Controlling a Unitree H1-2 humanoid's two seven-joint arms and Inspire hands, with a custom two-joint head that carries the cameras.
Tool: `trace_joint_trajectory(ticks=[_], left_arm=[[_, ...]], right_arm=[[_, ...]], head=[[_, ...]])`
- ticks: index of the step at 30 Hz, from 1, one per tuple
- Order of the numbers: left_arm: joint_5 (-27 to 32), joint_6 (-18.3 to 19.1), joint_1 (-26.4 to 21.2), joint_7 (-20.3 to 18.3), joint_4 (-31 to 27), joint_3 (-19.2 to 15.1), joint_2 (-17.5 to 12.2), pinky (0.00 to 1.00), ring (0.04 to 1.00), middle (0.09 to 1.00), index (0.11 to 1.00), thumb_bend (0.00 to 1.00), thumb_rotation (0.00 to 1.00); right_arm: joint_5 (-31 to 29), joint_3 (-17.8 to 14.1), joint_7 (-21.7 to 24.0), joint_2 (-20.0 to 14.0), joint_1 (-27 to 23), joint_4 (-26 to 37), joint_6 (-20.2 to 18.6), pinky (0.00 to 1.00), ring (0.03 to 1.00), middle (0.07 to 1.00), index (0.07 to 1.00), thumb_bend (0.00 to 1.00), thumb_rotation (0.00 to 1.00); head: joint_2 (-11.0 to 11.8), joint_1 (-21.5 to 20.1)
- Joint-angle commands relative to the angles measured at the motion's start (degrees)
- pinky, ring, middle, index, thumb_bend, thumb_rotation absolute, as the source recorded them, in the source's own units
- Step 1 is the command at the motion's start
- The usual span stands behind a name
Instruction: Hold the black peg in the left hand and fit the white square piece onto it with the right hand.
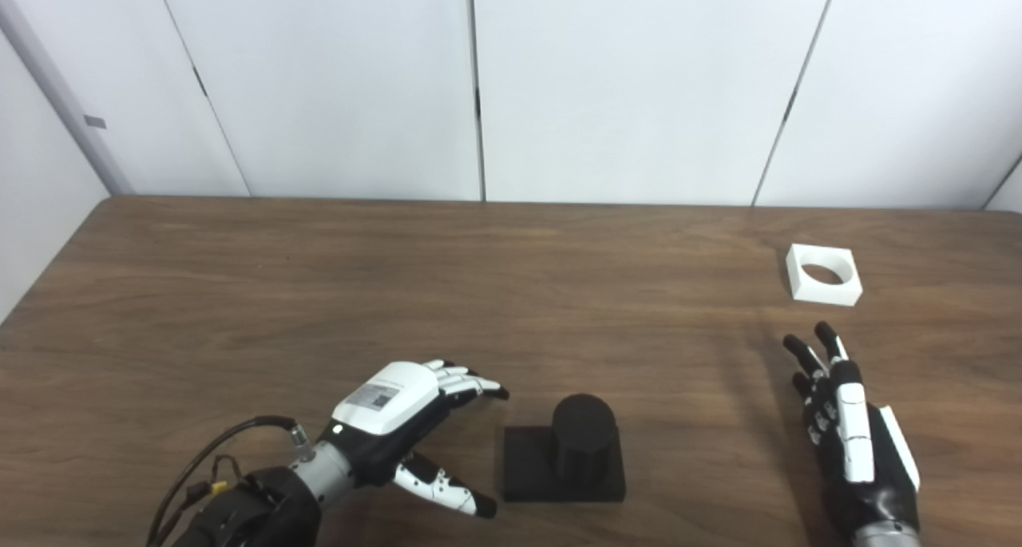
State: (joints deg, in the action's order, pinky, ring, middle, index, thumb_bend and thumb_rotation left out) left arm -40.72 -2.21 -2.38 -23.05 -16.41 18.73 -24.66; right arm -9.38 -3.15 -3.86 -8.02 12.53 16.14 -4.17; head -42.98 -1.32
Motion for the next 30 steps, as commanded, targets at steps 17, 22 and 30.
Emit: trace_joint_trajectory(ticks=[17,22,30], left_arm=[[-11.9,0.2,3.1,4.4,-3.1,1.7,4.1,0.96,0.881,0.847,0.765,1.00,0.57],[-12.7,0.8,3.5,4.5,-3.5,2.3,4.8,0.97,0.889,0.851,0.772,1.00,0.61],[-13.9,1.1,4.0,3.9,-4.4,2.6,5.3,0.98,0.883,0.850,0.793,1.00,0.63]], right_arm=[[-0.5,-0.4,-0.2,2.6,-1.1,0.4,0.5,1.00,1.000,0.927,1.000,0.54,1.00],[0.1,-0.3,-0.3,2.4,-1.2,0.4,0.3,1.00,1.000,0.926,1.000,0.55,1.00],[-0.5,-0.4,-0.1,2.1,-1.3,0.8,-0.7,1.00,1.000,0.934,1.000,0.57,1.00]], head=[[-0.6,-0.1],[-0.8,-0.2],[-1.4,0.0]])
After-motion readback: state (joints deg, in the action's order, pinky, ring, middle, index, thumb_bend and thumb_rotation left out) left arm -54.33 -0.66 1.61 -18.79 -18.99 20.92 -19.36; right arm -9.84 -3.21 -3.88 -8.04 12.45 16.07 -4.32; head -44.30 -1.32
